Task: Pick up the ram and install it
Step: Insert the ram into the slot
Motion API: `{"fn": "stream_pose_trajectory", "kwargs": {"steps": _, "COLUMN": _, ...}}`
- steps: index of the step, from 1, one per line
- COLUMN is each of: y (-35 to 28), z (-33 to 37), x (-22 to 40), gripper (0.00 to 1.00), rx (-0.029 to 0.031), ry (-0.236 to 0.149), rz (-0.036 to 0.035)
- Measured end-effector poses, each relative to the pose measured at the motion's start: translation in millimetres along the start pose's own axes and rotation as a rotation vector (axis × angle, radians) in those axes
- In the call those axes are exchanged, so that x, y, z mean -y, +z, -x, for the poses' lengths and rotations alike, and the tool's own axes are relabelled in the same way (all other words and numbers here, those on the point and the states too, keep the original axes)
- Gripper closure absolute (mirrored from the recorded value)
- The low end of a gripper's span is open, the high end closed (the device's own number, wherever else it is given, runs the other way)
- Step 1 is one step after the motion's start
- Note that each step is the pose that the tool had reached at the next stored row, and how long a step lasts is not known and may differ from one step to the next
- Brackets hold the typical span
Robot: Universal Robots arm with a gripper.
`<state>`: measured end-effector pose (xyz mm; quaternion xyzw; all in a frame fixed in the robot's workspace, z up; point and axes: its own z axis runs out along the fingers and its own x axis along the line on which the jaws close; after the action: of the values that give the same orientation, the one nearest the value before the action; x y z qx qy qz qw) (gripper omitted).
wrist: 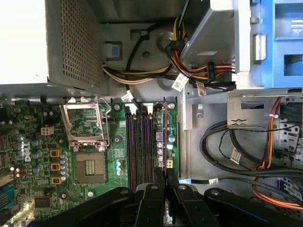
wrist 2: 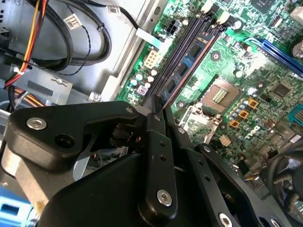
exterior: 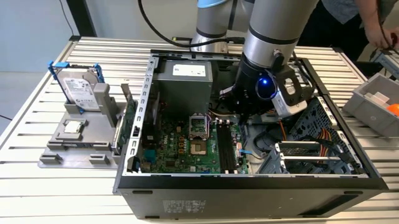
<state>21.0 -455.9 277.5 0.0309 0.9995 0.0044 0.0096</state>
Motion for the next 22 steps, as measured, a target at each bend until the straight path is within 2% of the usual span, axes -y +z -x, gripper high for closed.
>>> {"fn": "stream_pose_trajectory", "kwargs": {"steps": 8, "y": 12.9, "z": -0.2, "x": 0.1, "gripper": 1.00, "rx": 0.0001, "ry": 0.000, "rz": -0.0017}}
{"fn": "stream_pose_trajectory", "kwargs": {"steps": 15, "y": 23.3, "z": -0.4, "x": 0.2, "gripper": 1.00, "rx": 0.0004, "ry": 0.000, "rz": -0.0068}}
{"fn": "stream_pose_trajectory", "kwargs": {"steps": 22, "y": 34.4, "z": -0.8, "x": 0.4, "gripper": 1.00, "rx": 0.0005, "ry": -0.001, "rz": -0.0076}}
